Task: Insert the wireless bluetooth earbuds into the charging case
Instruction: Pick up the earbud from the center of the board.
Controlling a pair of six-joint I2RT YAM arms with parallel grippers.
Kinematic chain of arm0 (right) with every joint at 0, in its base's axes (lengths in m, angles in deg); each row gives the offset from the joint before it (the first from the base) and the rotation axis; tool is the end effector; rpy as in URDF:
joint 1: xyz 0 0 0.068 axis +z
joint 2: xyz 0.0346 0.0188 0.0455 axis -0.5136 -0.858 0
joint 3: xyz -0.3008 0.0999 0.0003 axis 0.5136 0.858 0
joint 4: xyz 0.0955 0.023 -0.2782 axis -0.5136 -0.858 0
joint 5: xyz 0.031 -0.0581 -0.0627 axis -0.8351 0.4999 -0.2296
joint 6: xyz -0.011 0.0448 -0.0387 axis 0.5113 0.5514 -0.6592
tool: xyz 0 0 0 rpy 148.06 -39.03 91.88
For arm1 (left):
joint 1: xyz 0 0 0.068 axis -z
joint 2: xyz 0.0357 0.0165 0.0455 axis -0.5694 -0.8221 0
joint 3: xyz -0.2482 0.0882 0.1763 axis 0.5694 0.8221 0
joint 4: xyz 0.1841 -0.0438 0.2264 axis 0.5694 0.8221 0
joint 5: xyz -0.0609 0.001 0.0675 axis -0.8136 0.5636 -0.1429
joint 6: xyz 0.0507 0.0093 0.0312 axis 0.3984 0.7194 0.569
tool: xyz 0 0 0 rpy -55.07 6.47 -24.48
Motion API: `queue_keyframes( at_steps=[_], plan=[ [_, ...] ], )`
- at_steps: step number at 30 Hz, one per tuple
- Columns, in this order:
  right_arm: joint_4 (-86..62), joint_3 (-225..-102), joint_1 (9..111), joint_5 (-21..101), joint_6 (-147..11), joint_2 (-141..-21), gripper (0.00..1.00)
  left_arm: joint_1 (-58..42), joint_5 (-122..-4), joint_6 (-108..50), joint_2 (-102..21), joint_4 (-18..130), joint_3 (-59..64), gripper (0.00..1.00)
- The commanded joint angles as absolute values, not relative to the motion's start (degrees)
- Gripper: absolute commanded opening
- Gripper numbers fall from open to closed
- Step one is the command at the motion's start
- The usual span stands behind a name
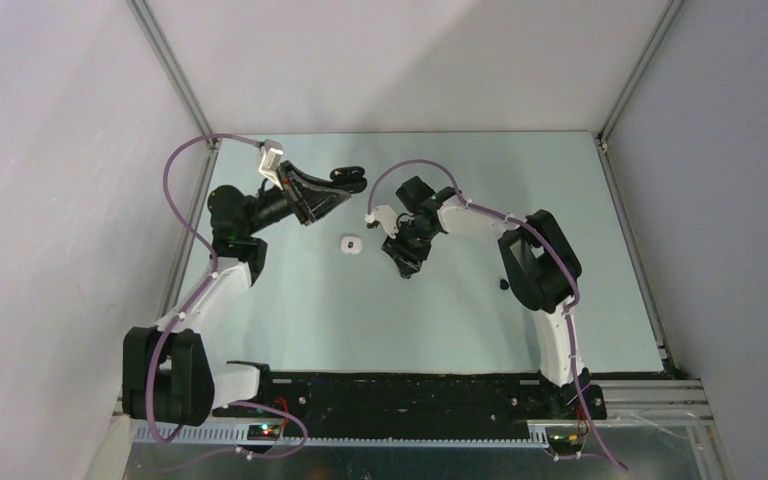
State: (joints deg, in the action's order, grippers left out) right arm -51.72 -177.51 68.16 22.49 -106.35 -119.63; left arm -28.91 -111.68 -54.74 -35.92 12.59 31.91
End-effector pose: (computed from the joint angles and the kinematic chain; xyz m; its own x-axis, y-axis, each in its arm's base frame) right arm 0.3742 0.3081 0.1859 -0.2914 -0.8207 -0.4915 -0.9565 0.2423 0.1626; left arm 0.2822 -0.0662 0.3577 -0.2653 -0.3035 -0.9152 0.8607 0.3533 -0.3666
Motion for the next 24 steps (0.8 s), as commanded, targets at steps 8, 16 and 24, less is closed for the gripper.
queue_keyframes(
  at_steps=[8, 16, 24],
  plan=[
    [-53.1, -179.4, 67.0, 16.9, -105.0, -118.1, 0.49, -29.5, -110.6, -52.8, -34.5, 12.9, 32.5, 0.0],
    [-52.3, -180.1, 65.8, 19.1, -104.3, -119.2, 0.45, -29.5, -110.3, -52.8, -34.9, 13.1, 32.2, 0.0],
    [-51.2, -179.9, 66.2, 23.6, -105.2, -121.0, 0.44, -29.5, -110.3, -52.8, -34.9, 13.4, 32.4, 0.0]
  ],
)
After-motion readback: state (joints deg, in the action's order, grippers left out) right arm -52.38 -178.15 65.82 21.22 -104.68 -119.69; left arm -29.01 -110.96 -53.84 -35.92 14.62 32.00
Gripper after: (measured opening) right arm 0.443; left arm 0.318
